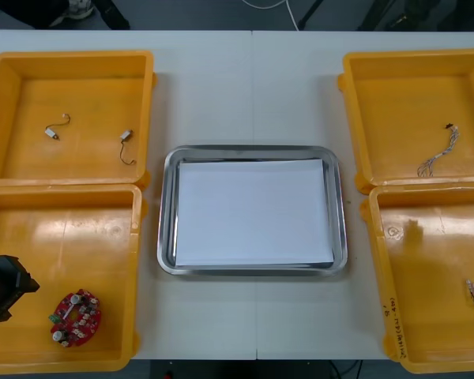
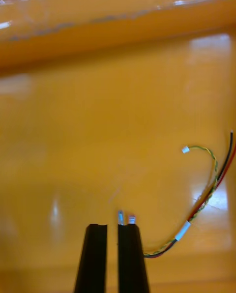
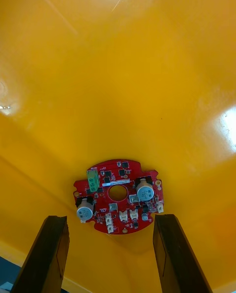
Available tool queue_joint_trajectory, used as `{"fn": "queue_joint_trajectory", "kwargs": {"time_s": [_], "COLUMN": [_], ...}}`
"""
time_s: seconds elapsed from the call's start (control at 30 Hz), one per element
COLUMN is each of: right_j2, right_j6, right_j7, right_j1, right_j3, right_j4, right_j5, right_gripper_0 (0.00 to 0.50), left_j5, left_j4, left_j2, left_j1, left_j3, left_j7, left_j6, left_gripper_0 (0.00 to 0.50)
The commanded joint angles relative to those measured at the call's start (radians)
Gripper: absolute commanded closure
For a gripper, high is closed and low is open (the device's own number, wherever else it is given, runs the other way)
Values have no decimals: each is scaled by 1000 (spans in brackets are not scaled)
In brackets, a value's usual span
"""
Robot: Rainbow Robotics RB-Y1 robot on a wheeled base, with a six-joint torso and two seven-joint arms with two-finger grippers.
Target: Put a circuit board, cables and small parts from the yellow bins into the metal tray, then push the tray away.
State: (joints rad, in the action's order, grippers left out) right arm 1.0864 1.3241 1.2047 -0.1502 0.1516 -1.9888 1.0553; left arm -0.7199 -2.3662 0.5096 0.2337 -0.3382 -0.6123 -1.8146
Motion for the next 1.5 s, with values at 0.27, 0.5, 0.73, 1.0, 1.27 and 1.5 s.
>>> {"fn": "queue_joint_trajectory", "kwargs": {"time_s": [0.27,0.5,0.73,1.0,1.27,1.5], "right_j2": [59,40,27,6,6,4], "right_j6": [-106,-160,-217,-298,-342,-382], "right_j7": [82,70,45,47,42,39], "right_j1": [-138,-143,-143,-143,-143,-143], "right_j3": [25,-30,-86,-153,-192,-224], "right_j4": [-21,-21,-15,16,39,61], "right_j5": [-17,-71,-120,-152,-173,-172], "right_gripper_0": [0,0,0,0,0,0], "left_j5": [23,34,45,54,65,80], "left_j4": [-33,-31,-8,39,73,105], "left_j2": [27,27,27,27,27,27], "left_j1": [64,101,116,125,127,141], "left_j3": [5,41,68,94,123,148], "left_j7": [-112,-106,-107,-116,-118,-119], "left_j6": [66,116,164,221,242,302], "left_gripper_0": [0,0,0,0,0,0]}}
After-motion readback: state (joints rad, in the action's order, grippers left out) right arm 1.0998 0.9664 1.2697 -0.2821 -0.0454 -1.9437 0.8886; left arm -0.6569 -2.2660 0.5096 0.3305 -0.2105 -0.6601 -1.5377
